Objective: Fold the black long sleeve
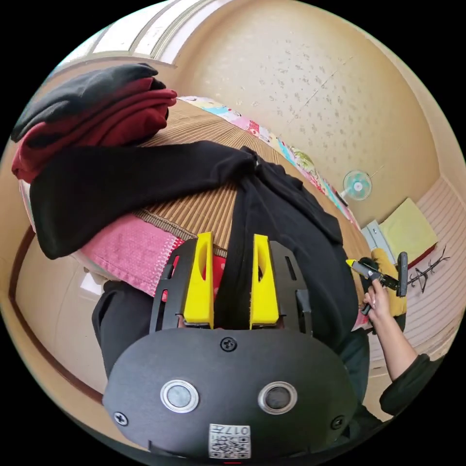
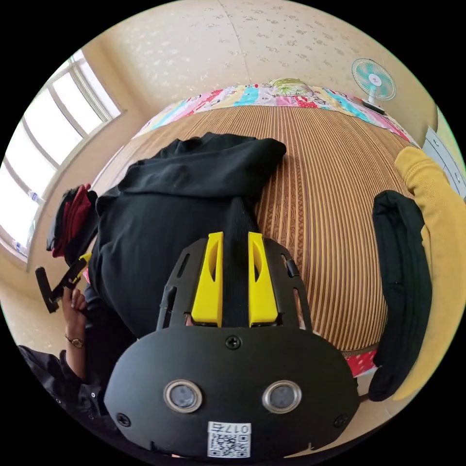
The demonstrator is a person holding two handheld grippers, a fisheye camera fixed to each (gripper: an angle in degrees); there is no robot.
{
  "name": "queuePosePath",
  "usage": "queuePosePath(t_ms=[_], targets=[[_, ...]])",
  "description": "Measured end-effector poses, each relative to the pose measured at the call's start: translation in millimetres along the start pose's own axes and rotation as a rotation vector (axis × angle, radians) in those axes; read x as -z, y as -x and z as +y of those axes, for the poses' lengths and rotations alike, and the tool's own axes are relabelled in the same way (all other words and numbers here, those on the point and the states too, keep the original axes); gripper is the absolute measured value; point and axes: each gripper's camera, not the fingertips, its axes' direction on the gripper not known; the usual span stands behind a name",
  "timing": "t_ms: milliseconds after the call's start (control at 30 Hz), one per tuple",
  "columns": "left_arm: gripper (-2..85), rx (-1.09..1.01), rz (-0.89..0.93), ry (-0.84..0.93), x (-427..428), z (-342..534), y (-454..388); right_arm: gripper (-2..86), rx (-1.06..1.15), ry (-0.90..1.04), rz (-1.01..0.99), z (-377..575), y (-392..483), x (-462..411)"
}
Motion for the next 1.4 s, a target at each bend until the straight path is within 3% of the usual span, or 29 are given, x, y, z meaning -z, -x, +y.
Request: queuePosePath(t_ms=[100,233,300,400,500,567,667,800,967,1133,1267,1333,1400], targets=[[3.9,-0.067,0.0,0.102,13.6,-16.0,3.5,5.3,0.082,-0.038,0.15,23.5,10.9,-10.6],[3.4,0.034,0.09,0.135,41.6,-19.5,47.0,3.9,0.08,-0.077,0.184,43.9,5.8,-12.3],[3.4,0.208,0.305,0.086,58.9,-10.0,96.4,3.5,0.109,-0.133,0.186,60.3,-0.6,-14.7],[5.3,0.492,0.472,-0.093,86.4,14.9,170.4,3.1,0.134,-0.18,0.157,73.2,-15.5,-14.2],[13.1,0.753,0.623,-0.184,91.8,35.9,235.3,2.8,0.097,-0.183,0.082,76.1,-39.0,-8.5],[13.5,0.883,0.724,-0.215,86.2,49.0,263.1,2.7,0.079,-0.199,0.04,80.3,-53.3,-4.3],[13.5,1.001,0.708,-0.234,83.7,63.6,289.6,2.4,0.04,-0.22,-0.07,87.0,-84.6,3.8],[12.5,1.029,0.517,-0.32,88.5,72.3,304.4,2.0,-0.014,-0.233,-0.25,94.4,-132.3,12.5],[8.8,1.105,0.591,-0.45,58.6,94.8,323.9,1.7,-0.043,-0.235,-0.392,100.5,-176.0,21.4],[4.1,0.905,0.395,-0.515,96.4,87.7,275.7,1.5,-0.032,-0.243,-0.407,106.2,-200.2,32.9],[3.9,0.541,0.077,-0.756,173.9,58.6,159.2,1.5,-0.037,-0.247,-0.497,111.0,-229.9,38.6],[3.9,0.376,0.068,-0.824,181.5,37.1,103.9,1.4,-0.035,-0.25,-0.511,113.1,-238.7,41.7],[3.9,0.168,0.193,-0.869,167.4,3.1,31.0,1.4,-0.031,-0.254,-0.507,115.3,-247.5,46.6]])
